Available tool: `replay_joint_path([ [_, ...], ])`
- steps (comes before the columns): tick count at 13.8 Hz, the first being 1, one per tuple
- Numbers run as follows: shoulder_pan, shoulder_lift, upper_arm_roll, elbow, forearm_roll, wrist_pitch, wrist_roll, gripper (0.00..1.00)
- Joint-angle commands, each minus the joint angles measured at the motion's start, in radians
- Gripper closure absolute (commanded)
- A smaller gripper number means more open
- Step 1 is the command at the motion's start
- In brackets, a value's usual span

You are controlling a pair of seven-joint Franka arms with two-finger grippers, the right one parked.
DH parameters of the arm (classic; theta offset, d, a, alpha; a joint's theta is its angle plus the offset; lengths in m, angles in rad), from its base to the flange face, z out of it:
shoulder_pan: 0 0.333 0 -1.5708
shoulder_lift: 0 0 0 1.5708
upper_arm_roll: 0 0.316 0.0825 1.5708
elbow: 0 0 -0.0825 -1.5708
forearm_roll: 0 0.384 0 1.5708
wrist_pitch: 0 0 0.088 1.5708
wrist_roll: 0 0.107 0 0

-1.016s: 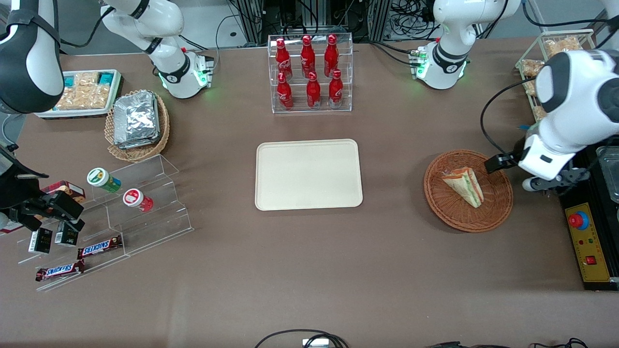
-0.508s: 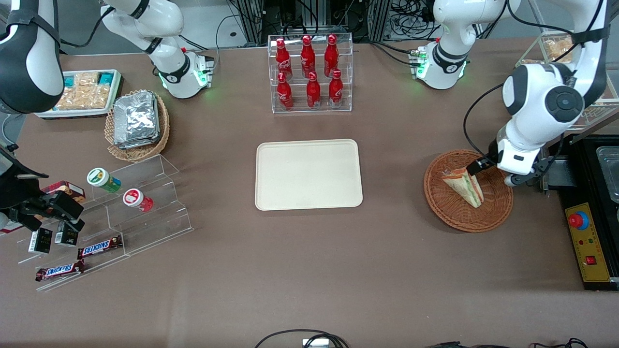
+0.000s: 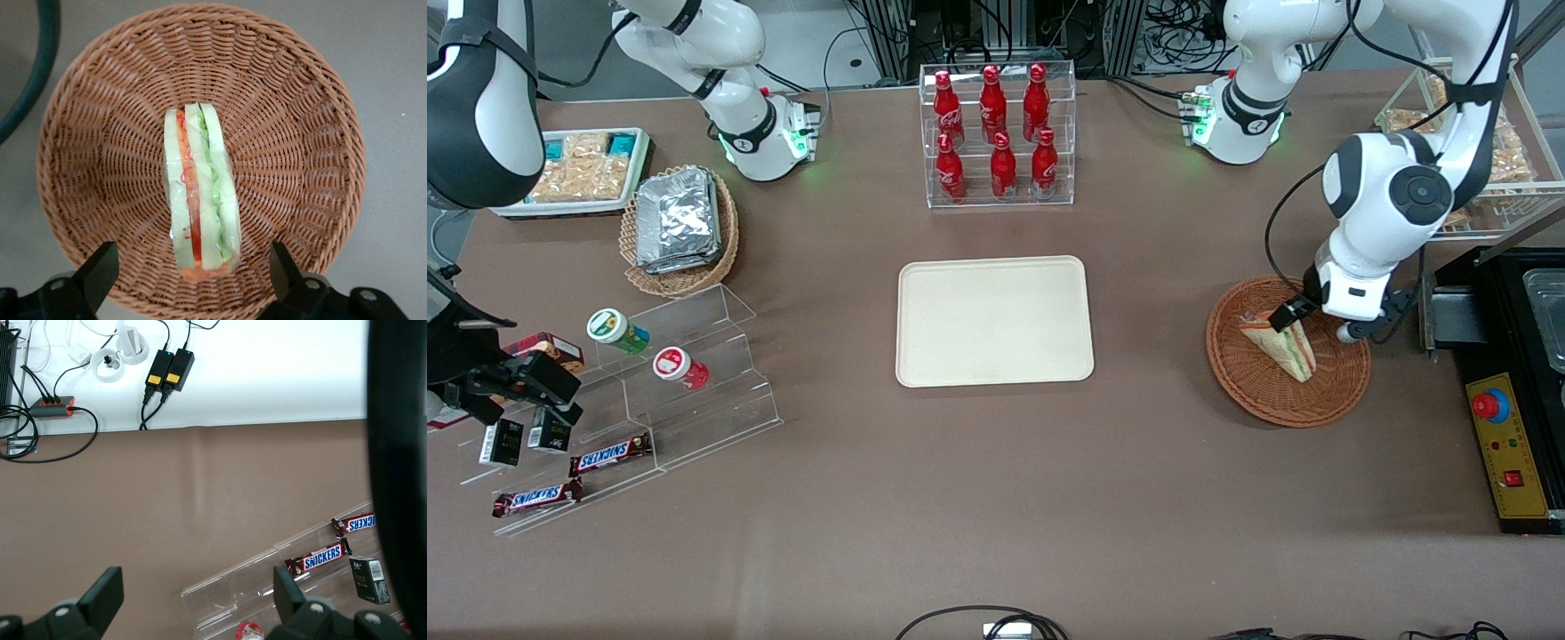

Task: Place sandwich from basket to tray
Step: 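Lower the open left gripper around the sandwich wedge in the basket, then close the left gripper on the sandwich and lift it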

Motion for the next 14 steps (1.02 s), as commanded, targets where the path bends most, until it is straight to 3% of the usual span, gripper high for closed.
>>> replay_joint_path([
  [1, -0.007, 0.043, 0.002, -0.018, 0.001, 0.085, -0.048, 0.00],
  [9, -0.007, 0.135, 0.004, -0.046, 0.001, 0.217, -0.058, 0.02],
  [10, -0.007, 0.138, 0.004, -0.046, 0.003, 0.220, -0.058, 0.16],
  [12, -0.007, 0.146, 0.004, -0.046, 0.006, 0.220, -0.057, 0.75],
  [13, -0.007, 0.150, 0.004, -0.046, 0.015, 0.220, -0.054, 0.97],
  [14, -0.007, 0.156, 0.004, -0.044, 0.017, 0.220, -0.051, 1.00],
])
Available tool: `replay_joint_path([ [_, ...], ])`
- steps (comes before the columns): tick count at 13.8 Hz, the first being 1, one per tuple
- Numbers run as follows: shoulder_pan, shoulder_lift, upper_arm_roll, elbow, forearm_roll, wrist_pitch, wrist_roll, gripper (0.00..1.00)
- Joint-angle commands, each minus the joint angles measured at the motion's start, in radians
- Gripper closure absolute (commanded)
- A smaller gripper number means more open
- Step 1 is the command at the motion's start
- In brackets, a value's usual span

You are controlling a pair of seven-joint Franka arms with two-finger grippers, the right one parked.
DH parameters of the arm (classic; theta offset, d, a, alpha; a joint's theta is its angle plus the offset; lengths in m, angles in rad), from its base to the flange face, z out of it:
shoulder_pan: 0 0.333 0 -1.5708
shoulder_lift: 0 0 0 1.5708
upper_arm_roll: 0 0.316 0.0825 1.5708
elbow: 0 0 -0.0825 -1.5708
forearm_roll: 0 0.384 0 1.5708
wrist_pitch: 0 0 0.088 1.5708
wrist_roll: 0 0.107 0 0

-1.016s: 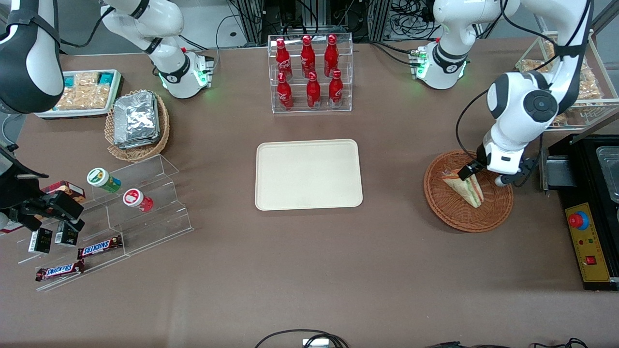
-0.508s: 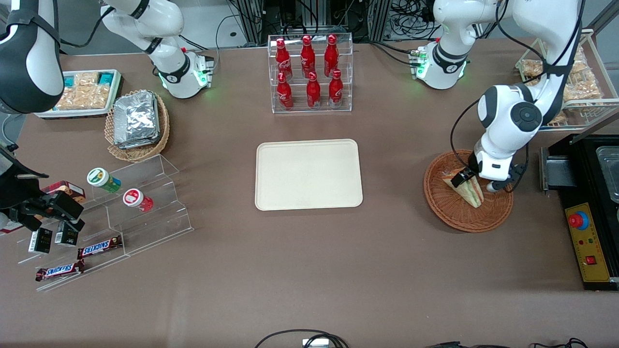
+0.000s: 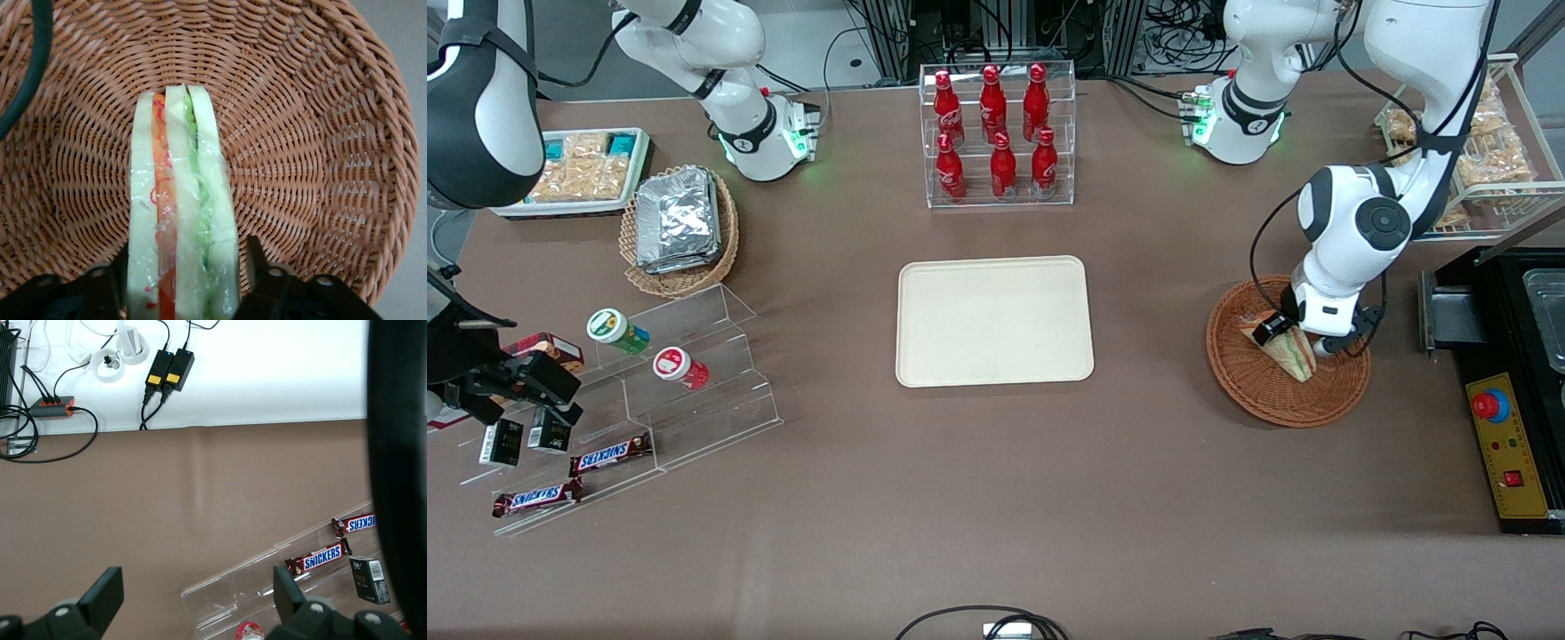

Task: Place sandwich from basket to tray
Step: 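Close the left gripper on the sandwich and lift it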

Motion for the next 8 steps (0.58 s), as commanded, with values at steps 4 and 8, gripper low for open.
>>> replay_joint_path([
  [4, -0.007, -0.014, 0.004, -0.015, 0.016, 0.019, -0.007, 1.00],
  [8, -0.008, -0.158, -0.002, -0.002, 0.017, -0.143, 0.010, 1.00],
])
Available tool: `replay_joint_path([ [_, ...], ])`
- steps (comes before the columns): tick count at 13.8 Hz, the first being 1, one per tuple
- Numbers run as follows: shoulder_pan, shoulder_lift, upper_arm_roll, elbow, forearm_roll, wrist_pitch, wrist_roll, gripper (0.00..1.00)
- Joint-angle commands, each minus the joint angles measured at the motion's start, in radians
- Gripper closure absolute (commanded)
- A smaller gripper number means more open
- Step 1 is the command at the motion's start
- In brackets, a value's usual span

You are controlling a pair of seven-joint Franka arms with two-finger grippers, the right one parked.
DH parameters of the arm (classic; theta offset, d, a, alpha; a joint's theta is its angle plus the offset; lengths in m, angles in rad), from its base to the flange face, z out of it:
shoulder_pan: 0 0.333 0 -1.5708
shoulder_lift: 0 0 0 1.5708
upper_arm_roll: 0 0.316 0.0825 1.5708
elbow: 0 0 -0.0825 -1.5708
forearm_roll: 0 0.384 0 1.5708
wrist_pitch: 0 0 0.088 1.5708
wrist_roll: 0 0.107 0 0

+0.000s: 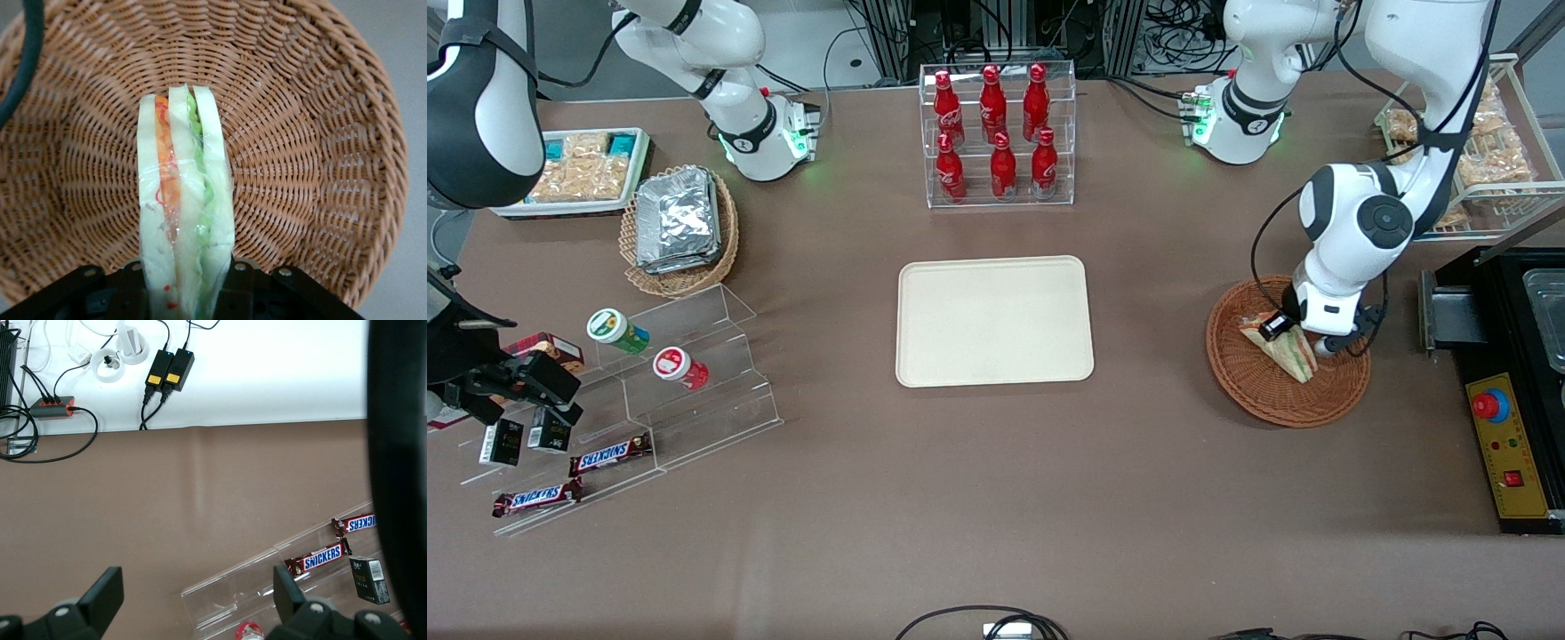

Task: Place sandwich from basket to tray
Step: 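Close the left gripper on the sandwich and lift it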

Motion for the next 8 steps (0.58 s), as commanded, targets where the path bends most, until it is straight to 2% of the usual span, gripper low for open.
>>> replay_joint_path([
  [1, -0.008, -0.150, -0.014, -0.005, 0.017, -0.130, 0.033, 1.00],
  [5, -0.008, -0.236, -0.066, 0.029, 0.017, -0.228, 0.129, 1.00],
  [8, -0.008, -0.244, -0.178, 0.053, 0.015, -0.236, 0.128, 1.00],
])
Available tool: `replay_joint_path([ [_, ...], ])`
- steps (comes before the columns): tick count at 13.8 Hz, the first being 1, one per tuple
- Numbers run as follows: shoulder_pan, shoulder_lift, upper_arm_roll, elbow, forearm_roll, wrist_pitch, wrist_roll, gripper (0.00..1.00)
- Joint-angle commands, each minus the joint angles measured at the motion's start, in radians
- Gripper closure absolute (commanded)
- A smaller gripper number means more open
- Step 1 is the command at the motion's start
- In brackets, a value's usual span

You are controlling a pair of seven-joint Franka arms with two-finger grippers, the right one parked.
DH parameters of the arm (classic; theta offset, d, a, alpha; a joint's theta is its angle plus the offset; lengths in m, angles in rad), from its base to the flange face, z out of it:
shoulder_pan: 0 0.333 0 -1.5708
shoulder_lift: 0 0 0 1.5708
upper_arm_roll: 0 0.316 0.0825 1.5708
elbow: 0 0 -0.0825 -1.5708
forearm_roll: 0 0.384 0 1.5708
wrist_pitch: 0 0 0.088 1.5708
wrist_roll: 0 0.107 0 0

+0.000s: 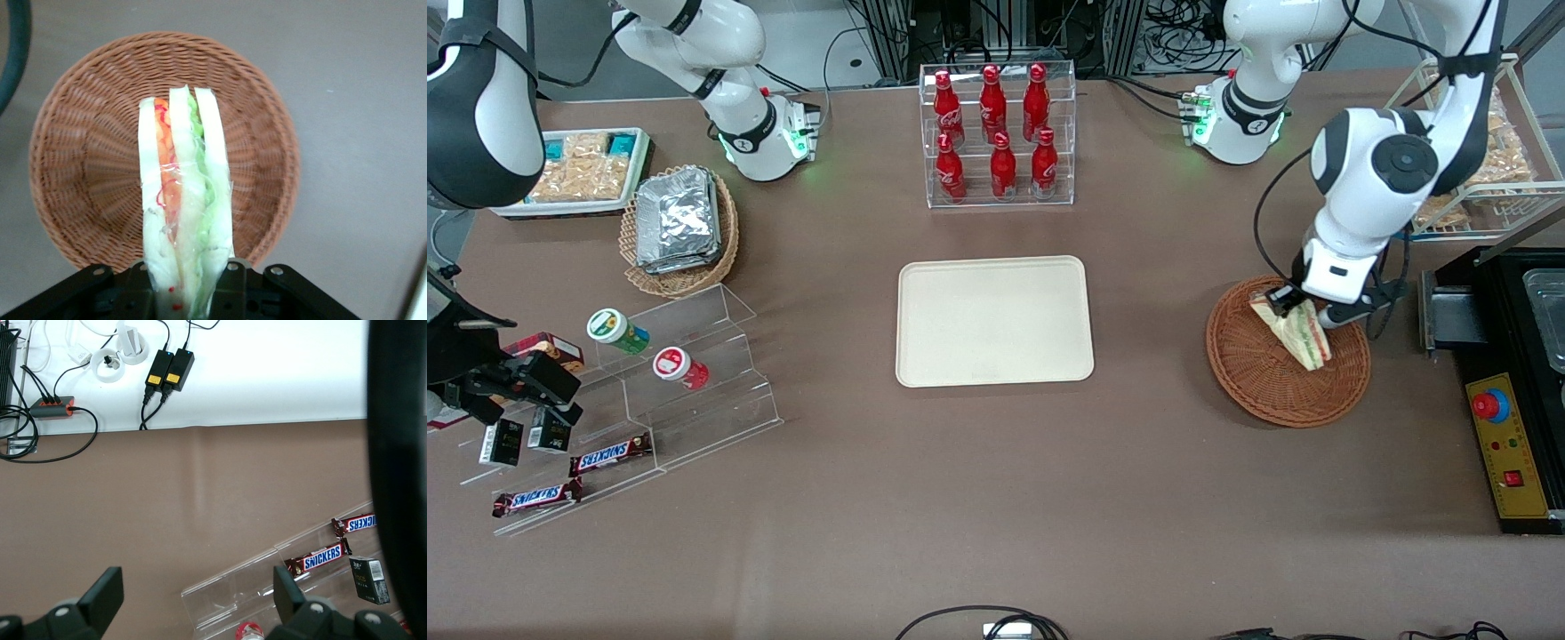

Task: Place sandwich from basket to tray
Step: 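Carry the sandwich with the left gripper over to the cream tray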

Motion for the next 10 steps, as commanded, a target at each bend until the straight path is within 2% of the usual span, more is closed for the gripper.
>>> replay_joint_path([
  [1, -0.005, -0.013, -0.115, 0.018, 0.010, -0.027, 0.000, 1.00],
  [6, -0.005, 0.009, -0.322, 0.072, 0.010, -0.029, -0.014, 1.00],
  [10, -0.005, 0.070, -0.428, 0.100, 0.013, -0.030, -0.044, 1.00],
])
